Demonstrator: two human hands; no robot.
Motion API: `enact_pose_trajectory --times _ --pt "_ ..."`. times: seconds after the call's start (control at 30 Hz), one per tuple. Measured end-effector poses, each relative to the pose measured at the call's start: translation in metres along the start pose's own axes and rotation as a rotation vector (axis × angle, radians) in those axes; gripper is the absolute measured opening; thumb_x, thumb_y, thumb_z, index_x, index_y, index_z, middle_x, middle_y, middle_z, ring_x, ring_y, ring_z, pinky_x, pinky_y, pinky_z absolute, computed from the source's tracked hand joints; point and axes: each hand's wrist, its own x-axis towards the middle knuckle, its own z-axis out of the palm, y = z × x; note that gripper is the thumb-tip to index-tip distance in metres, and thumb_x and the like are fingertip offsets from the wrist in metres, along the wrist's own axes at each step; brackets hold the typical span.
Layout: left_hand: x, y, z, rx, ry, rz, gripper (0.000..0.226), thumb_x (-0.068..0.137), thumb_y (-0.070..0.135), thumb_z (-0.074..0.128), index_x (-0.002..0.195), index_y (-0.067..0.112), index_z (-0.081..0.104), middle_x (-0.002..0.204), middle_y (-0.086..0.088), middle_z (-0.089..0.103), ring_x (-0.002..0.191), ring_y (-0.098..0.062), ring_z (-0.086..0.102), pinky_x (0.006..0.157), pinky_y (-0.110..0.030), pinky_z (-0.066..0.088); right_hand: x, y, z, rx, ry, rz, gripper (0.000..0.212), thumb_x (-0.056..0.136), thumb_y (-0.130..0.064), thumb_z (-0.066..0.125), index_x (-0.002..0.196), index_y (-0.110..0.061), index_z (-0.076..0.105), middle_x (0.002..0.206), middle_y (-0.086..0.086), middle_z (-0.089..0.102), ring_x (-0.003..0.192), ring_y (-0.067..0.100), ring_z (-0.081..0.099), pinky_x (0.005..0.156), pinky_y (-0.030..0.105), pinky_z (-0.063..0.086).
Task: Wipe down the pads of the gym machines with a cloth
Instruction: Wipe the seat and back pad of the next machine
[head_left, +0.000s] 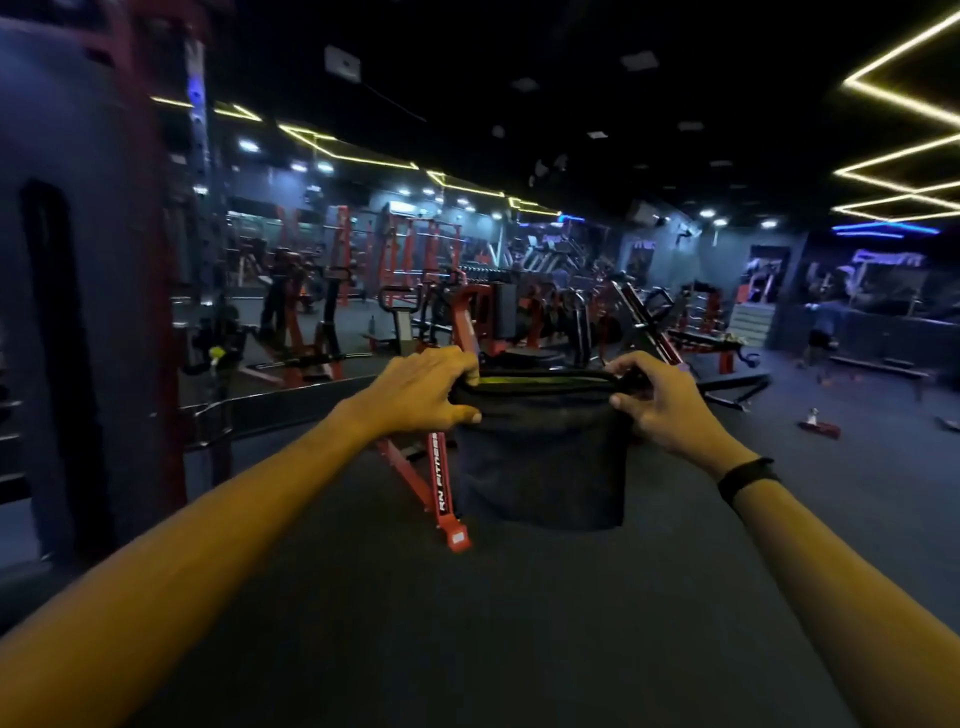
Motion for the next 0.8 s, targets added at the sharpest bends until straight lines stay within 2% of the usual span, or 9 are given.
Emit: enact_pose_trajectory --times 0.07,0.17,0.27,0.3,0.37,0.47,0.57,0.7,0.8 --pt "0.037 -0.019 0.036 -0.119 0.022 -0.036 0.031 0.081 0.036 0.081 0.1 0.024 0.059 0.099 0.011 0.054 0.094 -0.014 0.053 0.073 -0.033 0.04 0.017 0.041 0.012 0.002 0.005 0.028 0.033 0.088 -0.001 0.072 0.111 -0.018 0.057 0.112 0.001 0.06 0.11 0.023 0.058 0.095 0.038 0.047" --pt "0.09 -0.038 0.09 -0.321 0.08 -0.121 0.027 0.074 0.024 0.088 0.089 0.026 0.065 0.091 0.008 0.062 0.087 -0.012 0.058 0.074 -0.03 0.047 0.045 0.105 0.032 0.001 0.014 0.063 0.031 0.088 0.0 0.072 0.114 -0.011 0.059 0.113 0.002 0.06 0.11 0.022 0.058 0.094 0.038 0.049" --pt "0.151 -0.06 0.133 -0.436 0.109 -0.142 0.026 0.073 0.016 0.089 0.087 0.021 0.068 0.084 0.01 0.063 0.077 0.003 0.057 0.069 -0.009 0.043 0.083 0.171 0.047 0.006 0.018 0.082 0.032 0.087 0.001 0.073 0.117 -0.006 0.062 0.111 0.003 0.061 0.107 0.022 0.06 0.091 0.037 0.051" --pt "0.169 -0.067 0.142 -0.457 0.1 -0.144 0.025 0.073 0.015 0.089 0.088 0.019 0.069 0.084 0.01 0.065 0.076 0.004 0.058 0.069 -0.01 0.044 0.097 0.186 0.049 0.007 0.019 0.088 0.032 0.087 0.001 0.073 0.116 -0.006 0.062 0.109 0.002 0.062 0.105 0.021 0.06 0.091 0.033 0.05" --pt "0.224 -0.086 0.16 -0.497 0.09 -0.141 0.023 0.075 0.015 0.088 0.09 0.016 0.071 0.085 0.005 0.068 0.074 0.0 0.061 0.071 -0.02 0.05 0.137 0.227 0.049 -0.001 0.001 0.091 0.03 0.086 0.0 0.074 0.113 -0.007 0.064 0.107 0.002 0.063 0.101 0.017 0.06 0.089 0.026 0.05" --pt "0.299 -0.112 0.174 -0.476 0.07 -0.147 0.02 0.077 0.014 0.086 0.087 0.019 0.07 0.086 0.001 0.07 0.078 -0.009 0.065 0.076 -0.031 0.053 0.193 0.277 0.042 0.003 -0.016 0.103 0.027 0.087 -0.001 0.074 0.11 -0.01 0.065 0.105 0.0 0.064 0.1 0.017 0.06 0.083 0.014 0.046" --pt "0.365 -0.138 0.204 -0.486 0.156 -0.158 0.018 0.077 0.011 0.085 0.086 0.018 0.072 0.088 -0.007 0.074 0.083 -0.022 0.069 0.079 -0.037 0.057 0.254 0.328 0.047 0.035 0.012 0.083 0.026 0.087 -0.002 0.074 0.106 -0.018 0.063 0.106 0.001 0.064 0.102 0.018 0.061 0.089 0.025 0.046" --pt "0.412 -0.177 0.249 -0.467 0.214 -0.262 0.018 0.075 0.004 0.084 0.089 0.011 0.076 0.084 -0.007 0.072 0.073 -0.015 0.063 0.071 -0.031 0.053 0.314 0.385 0.087 0.046 -0.035 0.06 0.023 0.088 -0.001 0.072 0.105 -0.014 0.063 0.101 -0.005 0.063 0.098 0.016 0.061 0.084 0.019 0.046" --pt "0.446 -0.212 0.277 -0.488 0.253 -0.317 0.021 0.075 0.001 0.083 0.089 0.013 0.074 0.087 -0.012 0.072 0.077 -0.022 0.065 0.07 -0.036 0.055 0.351 0.427 0.122 0.08 -0.069 0.047 0.025 0.088 -0.002 0.073 0.106 -0.016 0.063 0.104 0.002 0.066 0.098 0.021 0.063 0.086 0.031 0.05"
